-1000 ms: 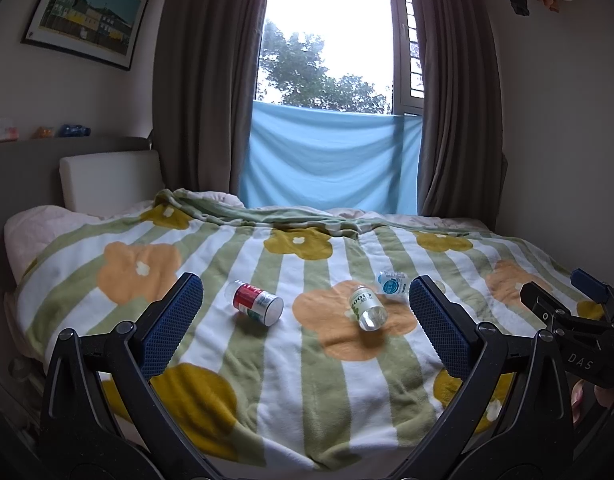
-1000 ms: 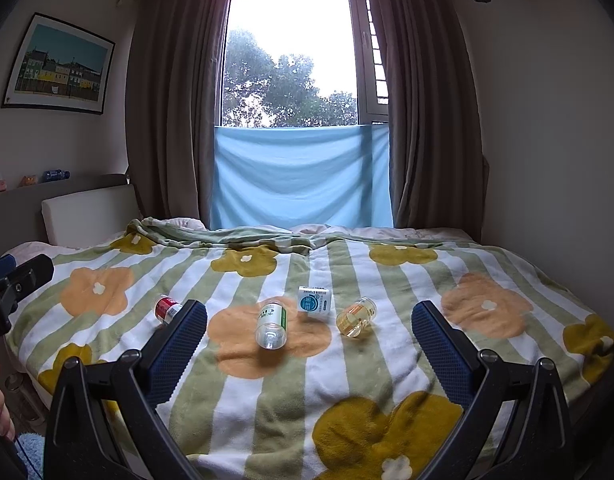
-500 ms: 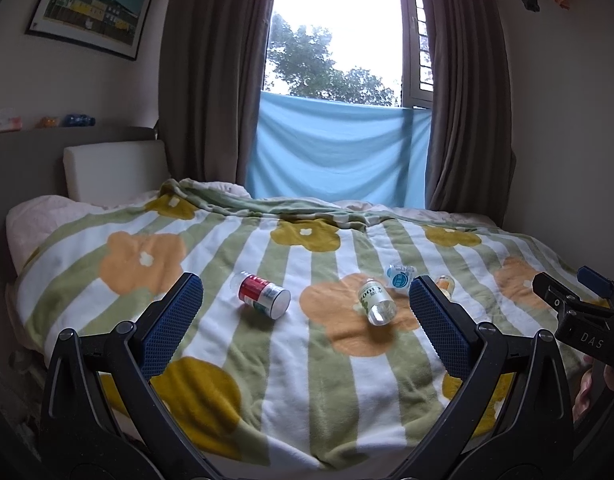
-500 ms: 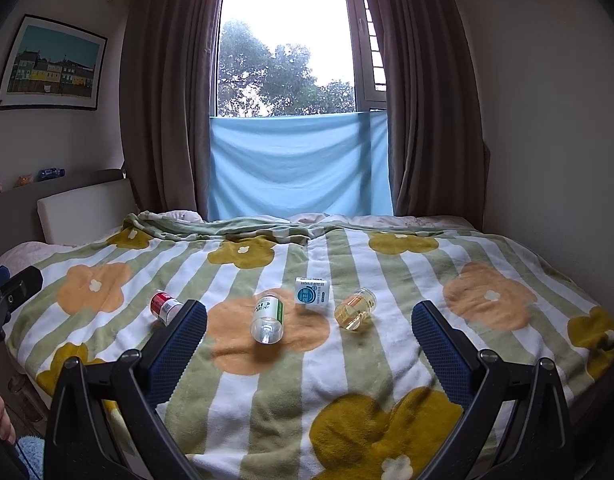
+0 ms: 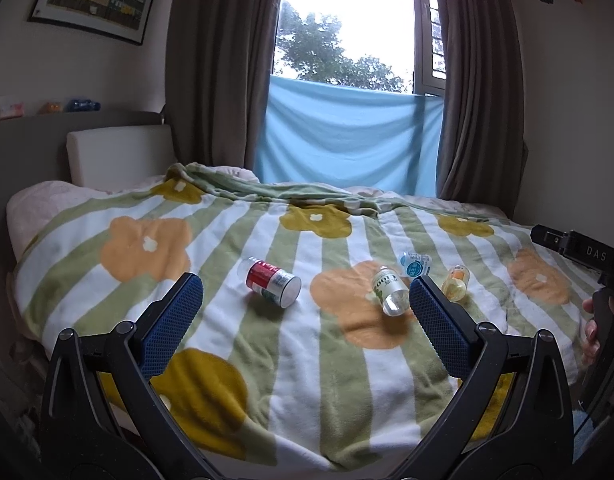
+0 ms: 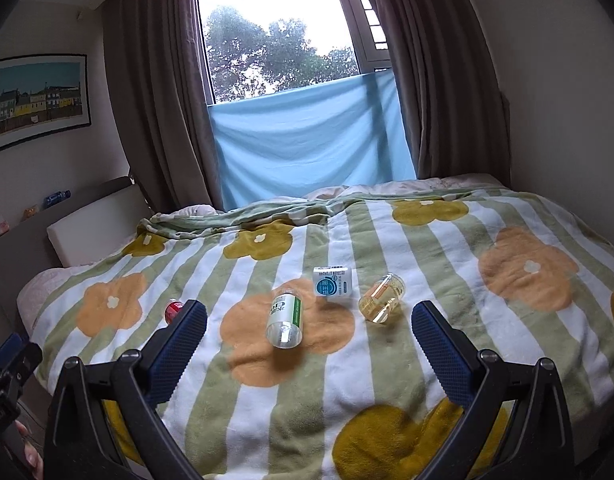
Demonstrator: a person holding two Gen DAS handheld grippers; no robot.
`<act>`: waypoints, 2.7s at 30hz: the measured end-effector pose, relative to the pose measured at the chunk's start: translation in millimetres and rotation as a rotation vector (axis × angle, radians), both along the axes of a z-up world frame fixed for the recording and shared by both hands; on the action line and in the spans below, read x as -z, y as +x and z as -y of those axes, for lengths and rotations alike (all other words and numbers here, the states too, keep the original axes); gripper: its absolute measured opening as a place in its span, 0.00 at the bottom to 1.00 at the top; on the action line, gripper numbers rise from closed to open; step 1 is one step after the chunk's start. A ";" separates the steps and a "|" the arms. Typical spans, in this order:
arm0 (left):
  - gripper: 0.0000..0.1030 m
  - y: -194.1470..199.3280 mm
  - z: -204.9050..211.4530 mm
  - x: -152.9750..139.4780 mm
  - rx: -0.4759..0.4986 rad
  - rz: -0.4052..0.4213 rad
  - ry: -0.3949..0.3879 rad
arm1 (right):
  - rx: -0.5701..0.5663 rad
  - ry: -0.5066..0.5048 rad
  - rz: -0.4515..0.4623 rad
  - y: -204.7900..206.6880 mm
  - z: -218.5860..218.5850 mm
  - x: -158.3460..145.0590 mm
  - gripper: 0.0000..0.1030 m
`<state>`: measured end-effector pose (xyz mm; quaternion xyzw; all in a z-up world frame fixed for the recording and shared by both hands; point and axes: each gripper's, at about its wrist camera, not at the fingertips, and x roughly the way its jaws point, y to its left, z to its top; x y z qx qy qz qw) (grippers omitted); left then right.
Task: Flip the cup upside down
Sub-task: 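Move the right tool down toward the white cup with blue label, then close the right gripper around the white cup's body, then lift the white cup with the right gripper and release it onto the bed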
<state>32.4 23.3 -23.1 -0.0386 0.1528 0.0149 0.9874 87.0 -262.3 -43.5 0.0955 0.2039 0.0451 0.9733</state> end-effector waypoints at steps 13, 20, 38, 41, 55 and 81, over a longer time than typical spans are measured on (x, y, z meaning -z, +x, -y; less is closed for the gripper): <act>1.00 30.9 -24.2 34.2 -0.043 -0.073 -0.019 | -0.081 0.194 -0.381 203.4 21.6 18.0 0.99; 1.00 49.9 -39.5 58.4 -0.064 -0.111 -0.027 | -0.022 0.294 -0.614 302.9 32.5 49.7 0.99; 1.00 65.0 -68.5 88.5 -0.044 -0.142 -0.117 | 0.415 0.879 -0.870 384.5 51.3 163.6 0.99; 1.00 64.7 -72.1 89.7 -0.040 -0.137 -0.128 | 0.441 0.797 -0.894 394.1 51.0 165.6 0.99; 1.00 72.3 -76.9 97.0 -0.021 -0.152 -0.156 | 0.397 0.521 -0.938 404.9 45.2 180.1 0.60; 1.00 59.2 -66.9 104.5 -0.061 -0.182 -0.105 | -0.158 0.383 -0.966 261.9 -19.7 115.2 0.59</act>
